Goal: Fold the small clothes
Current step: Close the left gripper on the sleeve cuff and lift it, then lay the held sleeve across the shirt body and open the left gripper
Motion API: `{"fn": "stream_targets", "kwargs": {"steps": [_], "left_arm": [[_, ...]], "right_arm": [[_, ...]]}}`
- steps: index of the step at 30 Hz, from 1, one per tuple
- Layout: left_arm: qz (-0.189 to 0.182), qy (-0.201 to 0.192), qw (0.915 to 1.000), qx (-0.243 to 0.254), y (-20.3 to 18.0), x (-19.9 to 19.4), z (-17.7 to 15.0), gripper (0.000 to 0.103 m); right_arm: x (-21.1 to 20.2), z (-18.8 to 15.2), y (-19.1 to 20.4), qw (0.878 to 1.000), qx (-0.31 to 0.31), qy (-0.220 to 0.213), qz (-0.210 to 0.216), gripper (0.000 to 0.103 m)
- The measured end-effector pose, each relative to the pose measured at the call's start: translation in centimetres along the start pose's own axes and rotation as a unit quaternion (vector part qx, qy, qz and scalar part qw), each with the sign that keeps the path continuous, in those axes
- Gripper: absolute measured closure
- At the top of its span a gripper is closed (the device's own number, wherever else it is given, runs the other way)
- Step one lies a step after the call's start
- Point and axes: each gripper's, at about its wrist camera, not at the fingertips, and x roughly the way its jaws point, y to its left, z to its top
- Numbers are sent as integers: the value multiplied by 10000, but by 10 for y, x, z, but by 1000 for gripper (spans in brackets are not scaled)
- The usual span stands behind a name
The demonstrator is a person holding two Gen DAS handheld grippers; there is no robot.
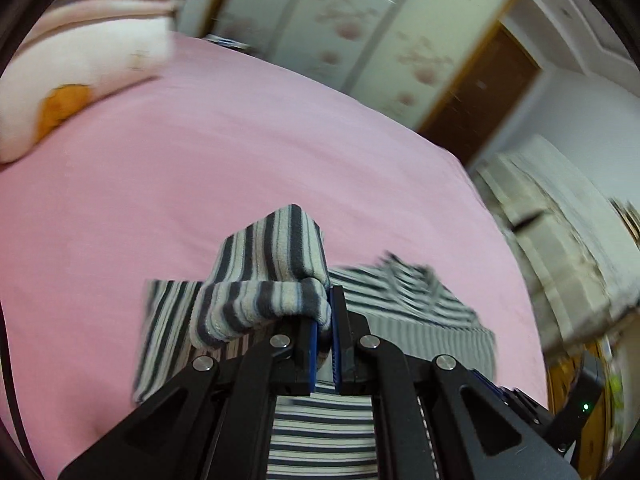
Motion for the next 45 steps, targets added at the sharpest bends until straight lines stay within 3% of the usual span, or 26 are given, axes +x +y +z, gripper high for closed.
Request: {"fn": "stream_targets", "kwargs": {"steps": [3,6,7,9,12,15,21,23,28,33,35,45], "left_arm": [[-205,283,9990,268,-52,36,-28,99],[-331,710,9961,404,-79,74,-61,98],[-354,850,9947,453,-84,77,-76,95],[-414,1265,9896,538,-94,102,-102,72],[-479,1561,9854,479,-82,117,-133,63],[-719,1544,9852,190,-77,115,-152,52],[-1072,1322,9854,-60,-49,70,-168,47],[-964,1180,9883,-13,-36,49,-168,45],[-185,787,9966,-148,17,2,-171,45],[909,705,9932,-186,66,-4,-173,45],[1126,731,9908,-188,80,-4,-173,45],[961,740,9898,-752,131,-10,-172,45]], "right_arm": [[-6,-11,-36,9997,180,-1,-183,71],[-6,-26,-67,9989,320,81,-320,71],[-4,-32,-78,9985,388,145,-362,71],[1,-42,-94,9976,505,247,-398,71],[9,-56,-116,9959,692,408,-428,71],[14,-66,-129,9947,823,486,-370,71],[14,-69,-123,9956,805,469,-97,71],[13,-65,-112,9965,720,418,73,71],[9,-51,-70,9981,266,264,496,71],[11,-38,-16,9958,-512,160,737,71],[15,-36,4,9932,-859,210,758,71],[48,-47,78,9663,-2477,584,388,71]]}}
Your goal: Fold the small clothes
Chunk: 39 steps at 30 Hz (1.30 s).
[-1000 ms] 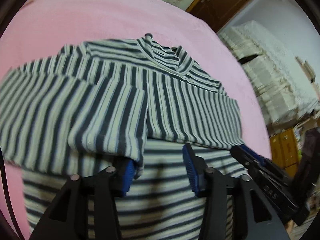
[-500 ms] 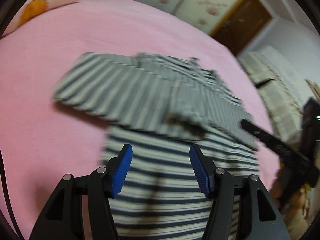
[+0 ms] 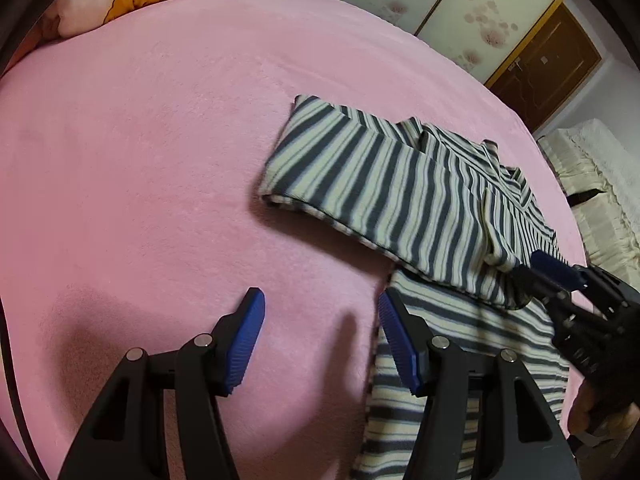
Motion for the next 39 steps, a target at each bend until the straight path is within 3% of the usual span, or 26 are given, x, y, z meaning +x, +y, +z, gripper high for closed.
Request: {"fn": "stream_targets", "kwargs": {"steps": [5,10,12,13,14,17,20,25,28,35,39], "left_arm": [[-33,0,10000,-30,-3,0,0,45],[-14,25,10000,-13,-1,0,-1,45],[8,44,10000,2,-5,3,0,45],[15,50,10000,11,-7,4,1,45],[17,52,10000,16,-8,4,1,45],[-13,75,10000,36,-14,7,4,45],[-22,95,9999,101,-26,14,7,45],[-20,126,9997,197,-46,27,13,45],[3,145,9998,151,-56,37,17,45],[217,181,9993,227,-73,57,24,45],[377,168,9985,366,-81,65,28,45]], "right_arm": [[18,4,19,9981,-499,291,-208,65],[38,5,24,9918,-835,551,-798,65],[39,5,19,9920,-797,567,-803,77],[36,6,12,9931,-673,552,-787,97],[33,7,7,9939,-562,507,-806,97],[4,15,-25,9967,5,-43,-816,97],[-36,25,-60,9909,549,-788,-940,97],[-97,30,-115,9665,1219,-1894,-1231,97],[-112,19,-143,9536,1494,-2187,-1434,97],[-86,-40,-206,9413,2365,-1687,-1720,96],[-46,-93,-235,9370,3027,-813,-1540,86]]}}
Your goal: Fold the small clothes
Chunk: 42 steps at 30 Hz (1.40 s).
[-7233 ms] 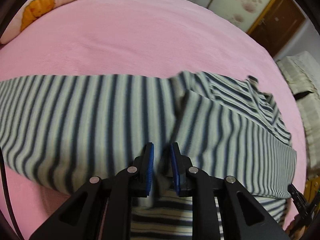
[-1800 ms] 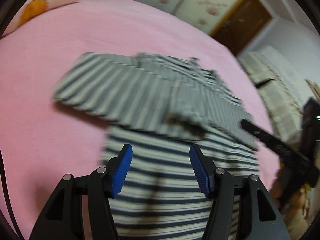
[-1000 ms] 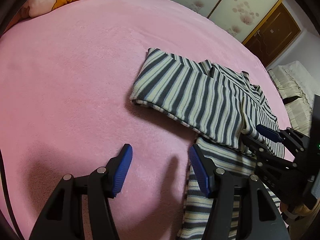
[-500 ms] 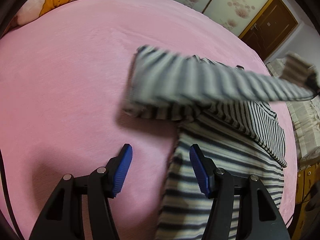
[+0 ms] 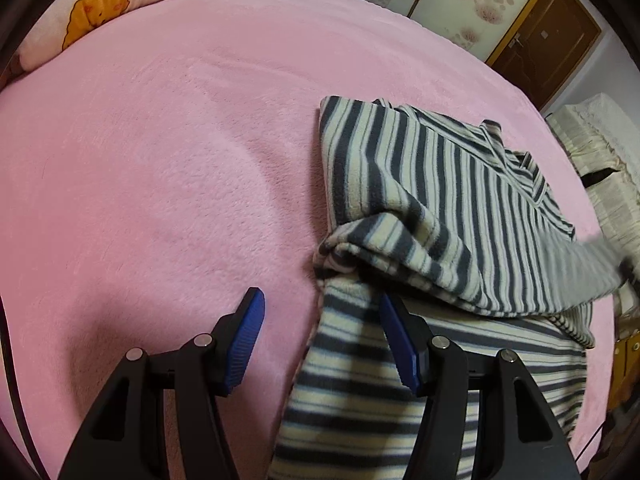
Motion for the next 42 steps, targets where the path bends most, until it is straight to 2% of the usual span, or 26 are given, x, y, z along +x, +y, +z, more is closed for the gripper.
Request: {"fn": "stream_targets", "kwargs": {"steps": [3,8,12,14,17,22,25,28,31,32,33,35,38,42], "left_arm": [[75,-35,9999,64,-4,3,4,45],[153,-152,9985,499,-12,10,13,45],[64,-199,9961,852,-21,12,17,59],[51,-212,9952,955,-24,13,18,63],[7,-242,9940,1063,-27,15,19,71],[-119,-390,9924,1162,-30,14,19,73],[-276,-420,9930,1072,-22,12,19,78],[-400,-446,9925,1062,-18,9,18,89],[-371,-570,9920,1060,-16,5,15,92],[-360,-618,9920,1039,-15,3,13,93],[-345,-690,9922,976,-14,2,11,93],[-347,-786,9926,854,-13,0,7,94],[-342,-932,9926,694,-10,-6,0,95],[-82,-1258,9908,498,-8,-17,-12,96]], "right_arm": [[18,-27,-30,9975,428,553,48,84],[20,-38,-65,9888,1174,770,502,79],[17,-32,-81,9803,1556,817,906,79],[18,-28,-90,9762,1718,827,1031,79],[26,-23,-99,9727,1783,898,1183,79],[62,-13,-88,9701,1533,1301,1360,79],[84,-8,-81,9707,1404,1466,1285,79],[103,-7,-75,9709,1331,1602,1180,79],[110,-8,-67,9729,1171,1597,1194,80],[109,-8,-63,9749,1067,1557,1180,91],[107,-8,-59,9772,914,1530,1150,96],[98,-7,-53,9840,679,1332,967,97],[82,-2,-56,9899,657,975,790,97],[70,3,-59,9952,619,634,404,97]]}}
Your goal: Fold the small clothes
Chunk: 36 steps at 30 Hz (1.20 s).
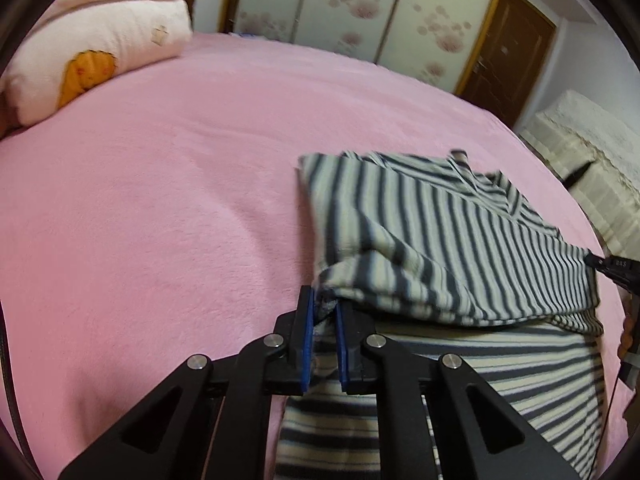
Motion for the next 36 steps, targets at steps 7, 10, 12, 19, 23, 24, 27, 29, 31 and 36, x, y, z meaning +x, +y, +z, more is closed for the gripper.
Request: {"fn": "stream_targets", "kwargs": {"steps": [7,10,12,19,23,24,27,29,31,36], "left_arm": [[87,302,9975,-640,24,10,-8,88],[90,377,9972,-636,27,7,-9,81],[146,443,9973,-573,26,2,-9,80],[158,218,9992,-300,16,-27,4,80],[23,268,9995,-151,-9,-16,24,80],[-57,328,9993,-142,-17,-8,28,80],[-125,464,9988,-30,-38,10,37,80],[-167,539,9984,26,-51,21,40,80],[-89,609,9981,102,-59,33,42,77],[293,855,9952,375,-63,63,39,75]], "right_arm": [[19,-3,2,9990,-36,358,-264,93],[10,-3,-6,9989,113,350,-298,85],[-2,-2,-16,9990,238,270,-255,84],[-38,-10,-41,9992,389,126,-29,84],[-43,-21,-26,9995,155,233,165,84],[-43,-23,-19,9994,100,236,231,84],[-39,-29,0,9989,-43,272,377,84],[-33,-33,15,9984,-144,310,453,84],[-24,-37,29,9977,-250,366,506,84],[-1,-47,47,9971,-491,506,269,84]]}}
